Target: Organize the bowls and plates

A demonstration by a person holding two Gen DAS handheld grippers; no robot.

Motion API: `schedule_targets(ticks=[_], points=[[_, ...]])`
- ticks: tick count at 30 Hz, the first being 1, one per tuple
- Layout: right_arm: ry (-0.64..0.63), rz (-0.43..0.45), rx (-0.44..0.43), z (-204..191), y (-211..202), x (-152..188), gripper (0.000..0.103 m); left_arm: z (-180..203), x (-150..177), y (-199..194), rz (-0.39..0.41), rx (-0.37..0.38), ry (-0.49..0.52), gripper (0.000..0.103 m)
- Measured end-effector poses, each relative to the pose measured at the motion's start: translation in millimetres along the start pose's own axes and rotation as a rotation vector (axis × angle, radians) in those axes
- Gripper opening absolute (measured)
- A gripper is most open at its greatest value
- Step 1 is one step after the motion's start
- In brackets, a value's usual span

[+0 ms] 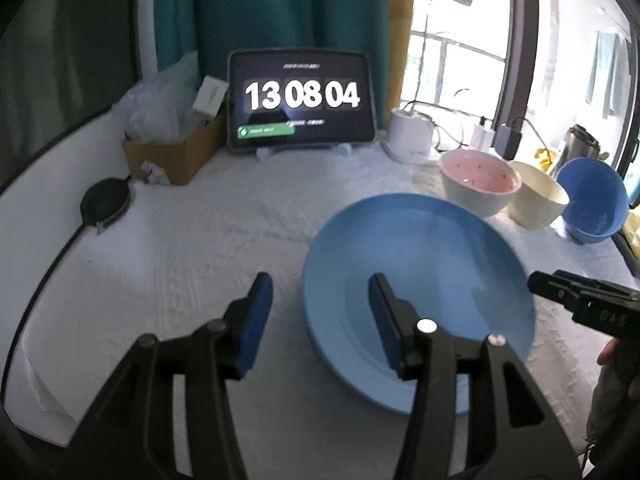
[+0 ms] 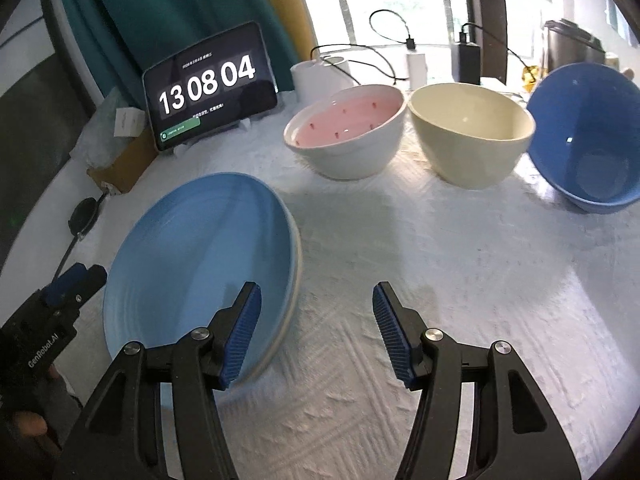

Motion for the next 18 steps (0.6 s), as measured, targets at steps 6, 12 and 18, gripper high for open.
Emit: schedule_targets(ticks=[6, 12, 18], points=[[0.017, 0.023, 0.010, 16.1, -17.5, -0.3, 0.061, 31.9, -11.7, -13.6, 0.035, 0.060, 0.020, 0.052], [0.039, 0.047, 0.023, 38.4, -32.8, -1.5, 0.061, 67.0, -13.5, -20.9, 0.036, 0.124, 0.046, 0.052], [0.070, 0.071, 0.046, 68.1, -45.8, -4.6, 0.061, 105.9, -14.6, -24.4, 0.028, 0.186, 0.071, 0.053]])
Point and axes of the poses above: each gripper's, at about its wrist camera, not at the fingertips, and y roughly the way its jaws point, z to its right, x to its underside, the point moved 7 cm from there along y, roughly the way its jaws point, and after that the axes turned 15 degrees about z, right-handed, at the moved point
